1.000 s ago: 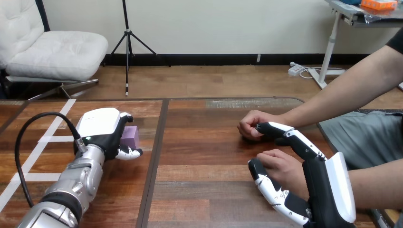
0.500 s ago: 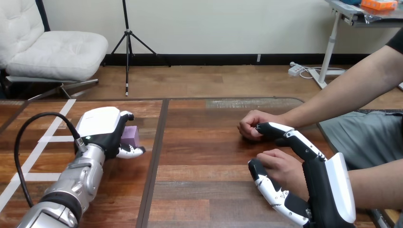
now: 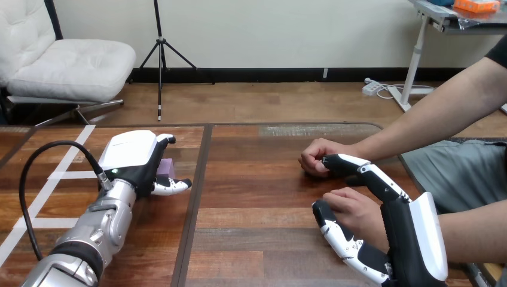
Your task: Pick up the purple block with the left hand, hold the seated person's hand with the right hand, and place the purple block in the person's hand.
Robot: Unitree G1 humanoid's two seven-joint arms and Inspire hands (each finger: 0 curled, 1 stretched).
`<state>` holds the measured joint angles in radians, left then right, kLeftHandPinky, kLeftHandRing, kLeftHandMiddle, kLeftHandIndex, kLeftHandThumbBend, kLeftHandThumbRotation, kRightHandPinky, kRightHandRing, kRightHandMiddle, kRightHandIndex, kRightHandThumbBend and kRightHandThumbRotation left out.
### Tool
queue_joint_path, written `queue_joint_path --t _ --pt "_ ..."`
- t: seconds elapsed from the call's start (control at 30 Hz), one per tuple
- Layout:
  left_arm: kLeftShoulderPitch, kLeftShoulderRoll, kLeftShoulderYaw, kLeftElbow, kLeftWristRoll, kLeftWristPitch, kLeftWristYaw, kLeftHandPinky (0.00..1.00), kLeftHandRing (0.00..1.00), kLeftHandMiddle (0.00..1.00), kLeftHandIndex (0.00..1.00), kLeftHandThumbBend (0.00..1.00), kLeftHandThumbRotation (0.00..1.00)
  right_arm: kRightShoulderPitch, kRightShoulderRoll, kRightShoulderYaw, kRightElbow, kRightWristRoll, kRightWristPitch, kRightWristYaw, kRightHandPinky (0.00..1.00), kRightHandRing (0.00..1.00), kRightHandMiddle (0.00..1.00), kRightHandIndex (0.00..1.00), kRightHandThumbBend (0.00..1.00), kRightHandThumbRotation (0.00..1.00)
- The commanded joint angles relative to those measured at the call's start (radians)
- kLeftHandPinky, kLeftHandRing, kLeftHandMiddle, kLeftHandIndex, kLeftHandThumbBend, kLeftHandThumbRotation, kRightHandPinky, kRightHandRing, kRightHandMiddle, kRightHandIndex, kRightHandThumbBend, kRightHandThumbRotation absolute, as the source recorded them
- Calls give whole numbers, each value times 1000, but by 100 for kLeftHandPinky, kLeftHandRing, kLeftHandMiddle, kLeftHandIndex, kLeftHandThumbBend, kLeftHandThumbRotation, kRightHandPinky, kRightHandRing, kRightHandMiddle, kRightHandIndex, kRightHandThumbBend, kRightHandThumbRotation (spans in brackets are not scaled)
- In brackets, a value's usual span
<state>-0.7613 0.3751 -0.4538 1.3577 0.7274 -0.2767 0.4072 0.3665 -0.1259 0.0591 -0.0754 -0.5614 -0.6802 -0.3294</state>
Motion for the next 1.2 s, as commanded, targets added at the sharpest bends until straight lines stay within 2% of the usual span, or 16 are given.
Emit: queue_joint_path --t 0.0,0.33,0.8,1.17 --pt "-71 8 17 -23 -23 -12 21 76 84 87 86 68 36 -45 -1 -8 -26 12 -6 -10 67 73 73 72 43 43" --pt "-93 3 20 -19 -38 11 -19 77 84 87 86 76 33 -49 0 -7 -23 5 -7 -15 67 73 73 72 43 43" --pt "-120 -2 -9 -11 -9 53 -66 75 85 88 86 79 32 -42 -4 -9 -28 10 -5 -9 68 74 74 72 44 44" --pt "-130 -13 -18 -7 2 85 -72 74 84 87 85 81 28 -37 -9 -9 -29 20 -16 -5 68 74 74 72 43 43"
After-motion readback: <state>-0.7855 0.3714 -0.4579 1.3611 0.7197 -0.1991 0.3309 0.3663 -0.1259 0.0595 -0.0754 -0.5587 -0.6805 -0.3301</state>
